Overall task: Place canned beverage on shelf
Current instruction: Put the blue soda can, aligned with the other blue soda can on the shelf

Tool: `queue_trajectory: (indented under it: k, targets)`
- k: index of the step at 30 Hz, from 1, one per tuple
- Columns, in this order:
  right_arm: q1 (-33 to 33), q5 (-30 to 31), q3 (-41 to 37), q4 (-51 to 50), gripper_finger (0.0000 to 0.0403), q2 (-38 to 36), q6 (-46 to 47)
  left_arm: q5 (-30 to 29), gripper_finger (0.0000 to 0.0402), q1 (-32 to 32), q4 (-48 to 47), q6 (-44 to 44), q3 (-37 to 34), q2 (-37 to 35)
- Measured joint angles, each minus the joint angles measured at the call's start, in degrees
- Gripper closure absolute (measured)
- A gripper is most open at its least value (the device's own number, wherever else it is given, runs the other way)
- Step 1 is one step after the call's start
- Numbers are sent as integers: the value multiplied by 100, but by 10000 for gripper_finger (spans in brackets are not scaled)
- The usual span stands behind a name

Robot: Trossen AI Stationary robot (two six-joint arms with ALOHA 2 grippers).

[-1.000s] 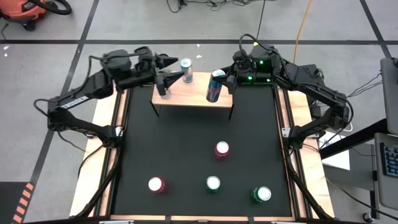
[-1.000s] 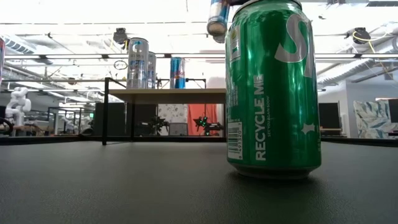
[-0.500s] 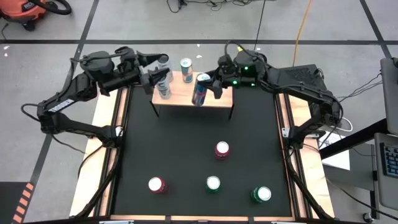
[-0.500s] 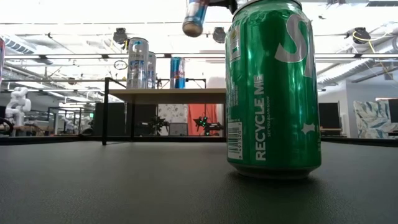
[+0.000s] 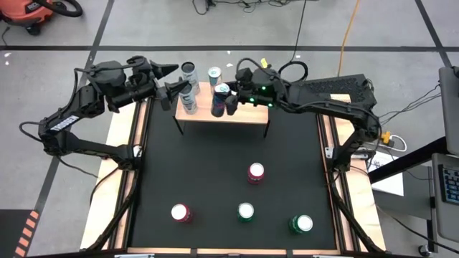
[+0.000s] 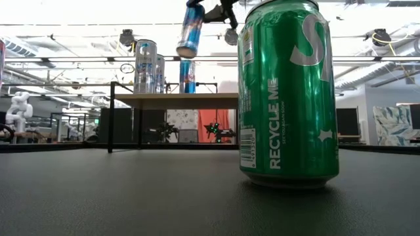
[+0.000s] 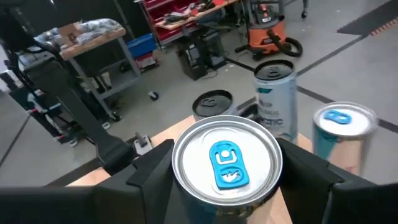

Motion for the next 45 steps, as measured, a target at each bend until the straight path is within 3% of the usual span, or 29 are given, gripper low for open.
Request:
queue_trajectory:
  k: [5, 16, 45]
  targets:
    - [73, 291, -1, 235, 182, 245, -40, 13, 43, -89, -53, 133, 0, -15]
    - [108, 296, -1, 369, 181, 611, -395, 17, 43, -204, -92, 156, 0, -17]
    - [28, 713, 3, 527, 181, 816, -1493, 17, 43, -202, -177, 117, 0, -10]
